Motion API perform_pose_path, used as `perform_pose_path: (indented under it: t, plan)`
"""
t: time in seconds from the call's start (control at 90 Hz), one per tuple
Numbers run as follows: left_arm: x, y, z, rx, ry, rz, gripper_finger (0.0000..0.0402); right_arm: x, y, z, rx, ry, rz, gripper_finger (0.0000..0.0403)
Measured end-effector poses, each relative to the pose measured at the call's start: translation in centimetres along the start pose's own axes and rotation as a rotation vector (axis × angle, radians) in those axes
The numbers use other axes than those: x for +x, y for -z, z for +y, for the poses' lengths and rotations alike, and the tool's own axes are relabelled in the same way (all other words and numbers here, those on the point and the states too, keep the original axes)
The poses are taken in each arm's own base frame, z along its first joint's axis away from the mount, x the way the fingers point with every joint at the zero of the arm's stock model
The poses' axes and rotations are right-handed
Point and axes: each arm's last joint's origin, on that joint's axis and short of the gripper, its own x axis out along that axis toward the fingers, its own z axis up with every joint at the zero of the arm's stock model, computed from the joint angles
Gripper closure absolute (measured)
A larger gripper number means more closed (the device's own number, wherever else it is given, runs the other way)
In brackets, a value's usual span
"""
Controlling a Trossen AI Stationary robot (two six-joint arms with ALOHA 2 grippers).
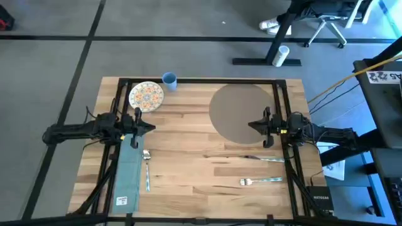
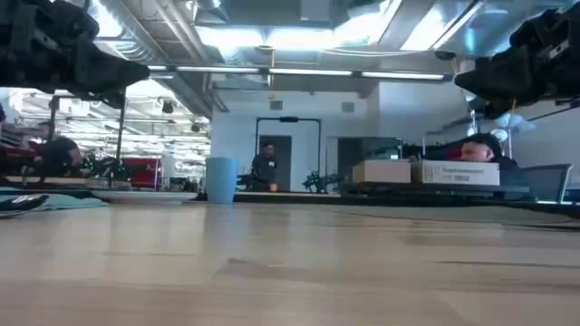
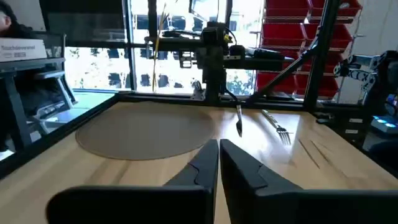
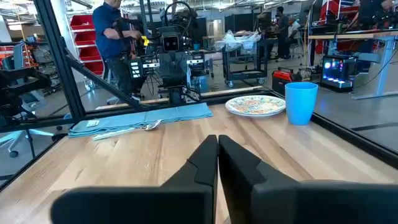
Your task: Set table place
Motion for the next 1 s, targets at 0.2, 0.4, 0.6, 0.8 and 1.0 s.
perform_pose_path:
  t: [0.2,0.4,0.6,0.8,1.0]
  plan:
    - [0.0,0.01,0.0,0.0,0.0,0.0,0.0402,0.0,0.01,0.0,0.0,0.0,0.001,0.0403]
    - [0.0,0.0,0.0,0.0,0.0,0.0,0.0402,0.0,0.0,0.0,0.0,-0.001,0.0,0.0403]
    - [0.0,0.0,0.0,-0.015,0.0,0.0,0.0402,0.0,0.01,0.0,0.0,0.0,0.0,0.0403]
    - [0.0,-0.2,0.23,-0.198,-0.07,-0.03,0.0402,0.0,0.0,0.0,0.0,-0.001,0.0,0.0403]
    - [0.0,-0.15,0.27,-0.28,-0.085,-0.031,0.0402,0.0,0.0,0.0,0.0,-0.001,0.0,0.0403]
